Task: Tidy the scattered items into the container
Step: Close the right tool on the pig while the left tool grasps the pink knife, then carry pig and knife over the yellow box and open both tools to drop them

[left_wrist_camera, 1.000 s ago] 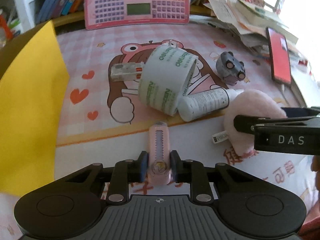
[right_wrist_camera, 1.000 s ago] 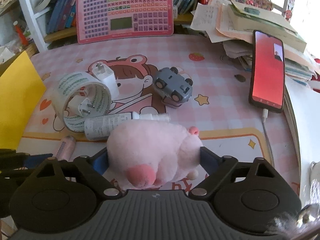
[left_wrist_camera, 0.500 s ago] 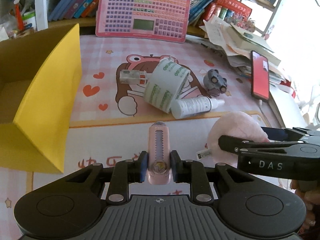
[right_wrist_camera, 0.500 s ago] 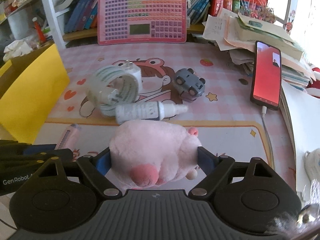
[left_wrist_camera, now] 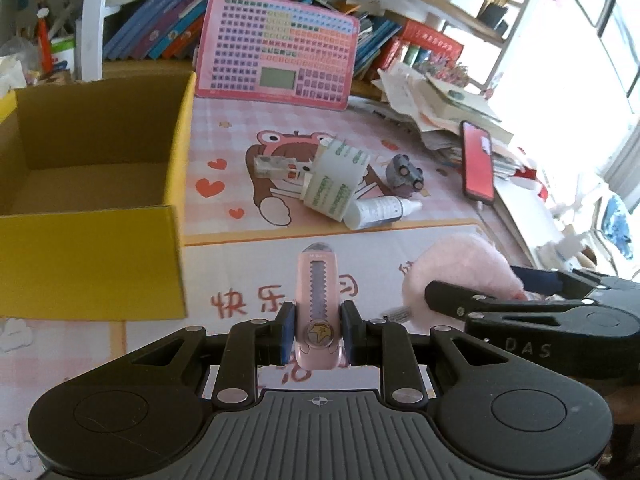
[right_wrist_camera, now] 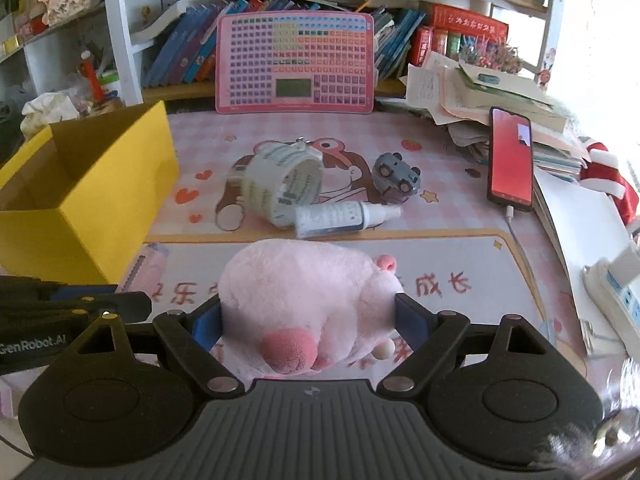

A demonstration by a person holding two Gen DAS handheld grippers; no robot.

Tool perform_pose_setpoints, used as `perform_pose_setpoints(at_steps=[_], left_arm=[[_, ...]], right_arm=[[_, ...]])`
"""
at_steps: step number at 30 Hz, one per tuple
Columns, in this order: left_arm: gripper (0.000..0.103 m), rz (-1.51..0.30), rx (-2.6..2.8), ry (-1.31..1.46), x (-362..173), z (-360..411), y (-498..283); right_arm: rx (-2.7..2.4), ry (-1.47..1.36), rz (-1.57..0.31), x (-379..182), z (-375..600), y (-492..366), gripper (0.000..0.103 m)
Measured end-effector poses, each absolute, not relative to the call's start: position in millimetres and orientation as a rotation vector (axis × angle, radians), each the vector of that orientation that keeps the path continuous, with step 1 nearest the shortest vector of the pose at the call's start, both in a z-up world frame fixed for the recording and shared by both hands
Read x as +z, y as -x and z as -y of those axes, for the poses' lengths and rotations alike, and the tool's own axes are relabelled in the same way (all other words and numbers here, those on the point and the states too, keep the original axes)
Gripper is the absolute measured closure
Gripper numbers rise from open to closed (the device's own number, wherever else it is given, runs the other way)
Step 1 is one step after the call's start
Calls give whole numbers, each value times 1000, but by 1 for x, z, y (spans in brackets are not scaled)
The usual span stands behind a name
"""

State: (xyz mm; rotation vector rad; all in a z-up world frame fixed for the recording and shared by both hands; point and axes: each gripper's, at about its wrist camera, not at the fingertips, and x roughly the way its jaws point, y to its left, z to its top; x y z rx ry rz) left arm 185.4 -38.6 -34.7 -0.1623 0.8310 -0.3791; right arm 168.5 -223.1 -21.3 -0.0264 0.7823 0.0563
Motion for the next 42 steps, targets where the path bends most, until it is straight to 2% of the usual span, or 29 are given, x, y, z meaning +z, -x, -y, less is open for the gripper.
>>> perform_pose_setpoints(at_steps=[19,42], left_arm=[[81,-796,-329,196,-23,-65,-107],[81,-730,-302,295,-14,-115,-78]], right_arm=[[112,34,-753,-17,124,-89,18],[173,127,-701,-1,74,-67,18]])
